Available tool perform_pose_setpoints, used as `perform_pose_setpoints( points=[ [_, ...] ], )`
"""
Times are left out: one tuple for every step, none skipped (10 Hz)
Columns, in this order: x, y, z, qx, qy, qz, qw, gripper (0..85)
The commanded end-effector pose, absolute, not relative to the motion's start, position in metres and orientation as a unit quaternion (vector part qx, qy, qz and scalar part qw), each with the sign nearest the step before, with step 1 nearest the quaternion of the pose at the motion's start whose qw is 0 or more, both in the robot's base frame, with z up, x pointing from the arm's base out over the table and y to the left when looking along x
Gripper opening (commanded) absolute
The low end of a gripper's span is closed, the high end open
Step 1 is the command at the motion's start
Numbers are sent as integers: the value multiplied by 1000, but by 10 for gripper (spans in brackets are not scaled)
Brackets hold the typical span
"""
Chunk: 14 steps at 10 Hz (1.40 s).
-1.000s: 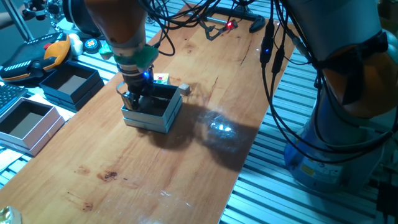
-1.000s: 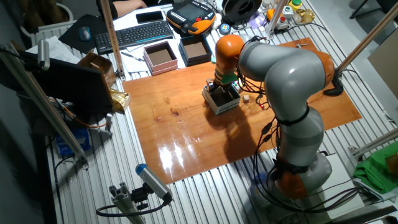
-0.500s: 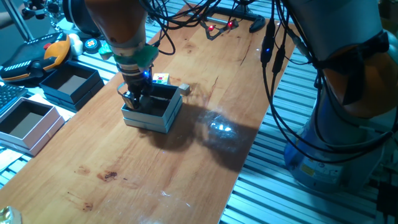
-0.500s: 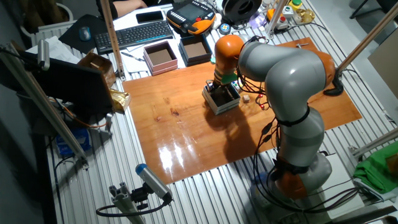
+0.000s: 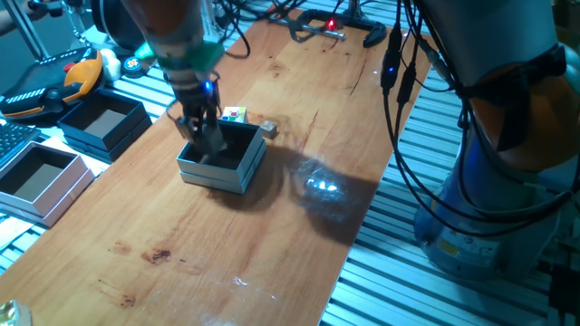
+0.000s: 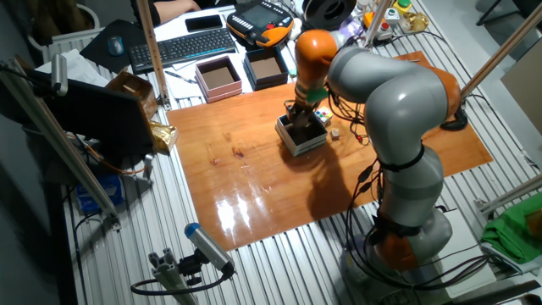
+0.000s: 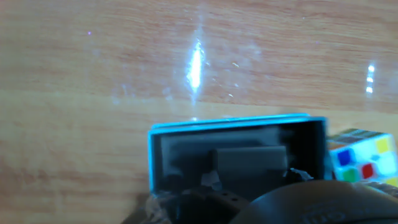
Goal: Take everything out of the gift box
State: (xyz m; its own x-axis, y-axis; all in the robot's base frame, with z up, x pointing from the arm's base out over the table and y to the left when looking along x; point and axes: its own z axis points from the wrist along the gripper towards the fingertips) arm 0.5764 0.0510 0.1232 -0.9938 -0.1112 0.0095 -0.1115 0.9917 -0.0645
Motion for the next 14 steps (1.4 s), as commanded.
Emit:
perform_pose_setpoints(
  points=[
    [577, 44, 150, 60, -997, 39, 4, 450],
    [578, 34, 158, 67, -997, 41, 6, 450],
    [580, 25, 165, 74, -996, 43, 7, 450],
    [581, 17, 170, 78, -996, 47, 4, 457],
    [583, 6, 172, 86, -995, 52, -2, 460],
    [585, -3, 171, 95, -994, 60, -6, 463],
    [587, -11, 169, 105, -992, 63, -11, 470],
    [588, -18, 164, 111, -992, 64, -18, 477],
    [587, -23, 155, 115, -991, 66, -28, 490],
    [585, -26, 147, 118, -990, 66, -34, 497],
    [583, -29, 143, 120, -990, 61, -33, 500],
    [582, -30, 142, 121, -990, 60, -30, 500],
    [580, -33, 142, 122, -990, 61, -29, 503],
    [577, -37, 142, 123, -990, 61, -29, 503]
  ],
)
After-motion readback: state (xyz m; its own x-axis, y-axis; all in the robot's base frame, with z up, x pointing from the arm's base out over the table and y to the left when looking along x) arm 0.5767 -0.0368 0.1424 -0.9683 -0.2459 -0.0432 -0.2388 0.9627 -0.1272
